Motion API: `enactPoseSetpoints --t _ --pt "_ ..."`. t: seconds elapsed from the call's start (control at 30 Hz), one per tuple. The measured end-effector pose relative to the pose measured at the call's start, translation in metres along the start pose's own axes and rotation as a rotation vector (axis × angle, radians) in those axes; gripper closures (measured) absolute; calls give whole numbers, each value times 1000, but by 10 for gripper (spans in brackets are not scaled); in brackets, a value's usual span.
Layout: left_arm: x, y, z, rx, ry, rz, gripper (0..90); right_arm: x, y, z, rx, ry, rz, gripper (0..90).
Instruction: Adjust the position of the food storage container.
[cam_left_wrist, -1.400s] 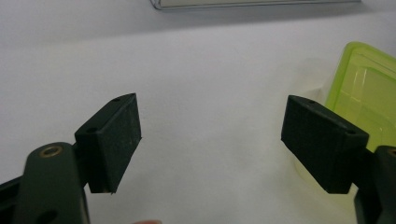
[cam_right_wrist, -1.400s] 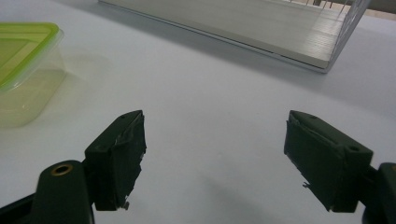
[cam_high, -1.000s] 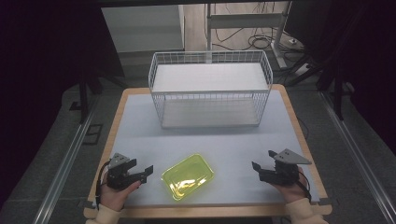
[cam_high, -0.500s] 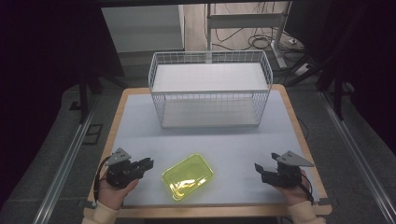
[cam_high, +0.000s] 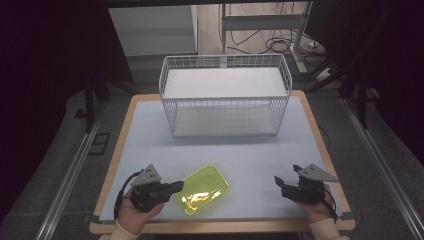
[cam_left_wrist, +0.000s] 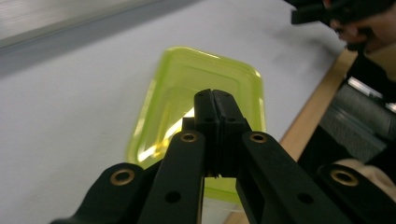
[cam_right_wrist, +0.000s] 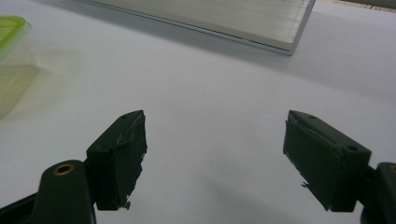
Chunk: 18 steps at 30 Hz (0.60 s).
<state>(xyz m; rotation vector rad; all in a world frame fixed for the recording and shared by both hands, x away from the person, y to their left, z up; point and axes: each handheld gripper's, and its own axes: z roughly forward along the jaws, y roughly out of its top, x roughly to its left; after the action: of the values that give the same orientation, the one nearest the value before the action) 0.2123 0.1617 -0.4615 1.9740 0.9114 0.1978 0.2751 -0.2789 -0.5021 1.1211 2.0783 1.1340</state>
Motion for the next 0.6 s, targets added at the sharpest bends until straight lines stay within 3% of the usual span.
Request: enactPoseSetpoints --t 0.17,0.4,0.6 --pt "-17 -1 11 48 -50 39 899 1 0 -1 -3 -8 -6 214" --pt "-31 -5 29 93 -130 29 900 2 0 1 5 -6 -25 214" --pt "-43 -11 44 148 -135 80 900 2 0 1 4 -11 -22 214"
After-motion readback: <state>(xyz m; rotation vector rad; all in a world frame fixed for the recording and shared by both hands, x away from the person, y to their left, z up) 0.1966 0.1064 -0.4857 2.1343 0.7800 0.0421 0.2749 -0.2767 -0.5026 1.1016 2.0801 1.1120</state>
